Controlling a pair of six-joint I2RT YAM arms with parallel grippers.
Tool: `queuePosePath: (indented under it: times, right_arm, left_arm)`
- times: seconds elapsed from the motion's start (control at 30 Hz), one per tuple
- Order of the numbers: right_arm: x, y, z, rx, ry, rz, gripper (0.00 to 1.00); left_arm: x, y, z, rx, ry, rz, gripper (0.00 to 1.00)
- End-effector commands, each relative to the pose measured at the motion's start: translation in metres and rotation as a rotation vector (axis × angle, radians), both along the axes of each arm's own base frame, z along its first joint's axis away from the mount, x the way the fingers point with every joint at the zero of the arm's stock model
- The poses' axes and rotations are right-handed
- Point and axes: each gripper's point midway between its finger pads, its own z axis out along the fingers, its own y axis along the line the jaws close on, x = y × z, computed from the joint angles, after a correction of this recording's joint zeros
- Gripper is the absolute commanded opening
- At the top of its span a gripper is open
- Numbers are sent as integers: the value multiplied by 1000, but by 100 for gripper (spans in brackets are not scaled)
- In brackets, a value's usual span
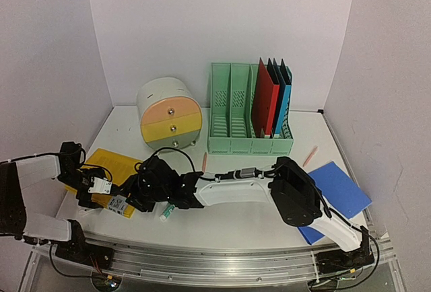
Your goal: Organize the desk
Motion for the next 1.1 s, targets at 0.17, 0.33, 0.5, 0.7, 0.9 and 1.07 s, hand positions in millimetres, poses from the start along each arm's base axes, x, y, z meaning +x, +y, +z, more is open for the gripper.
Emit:
queuePosePath:
  times: [0.17, 0.33, 0.5, 0.7, 0.9, 1.07]
  right_arm:
    - [26, -36, 30, -17, -43, -163, 50]
    - [21, -13, 4, -2, 9, -125, 53]
    - [15, -5, -28, -29, 48, -143, 54]
    - [8, -10, -42, -78, 58, -150, 58]
    - [1, -1, -63, -82, 97, -116, 60]
    - [-7, 5, -84, -88, 159, -86, 59]
  left_arm:
    - [17, 15, 9, -30, -44, 12, 92]
    - [17, 11, 13, -56, -44, 0, 93]
    - [20, 13, 15, -53, -47, 15, 93]
    - [18, 11, 15, -60, -49, 5, 93]
    - [17, 8, 17, -73, -49, -2, 93]
    - [18, 10, 18, -67, -54, 0, 93]
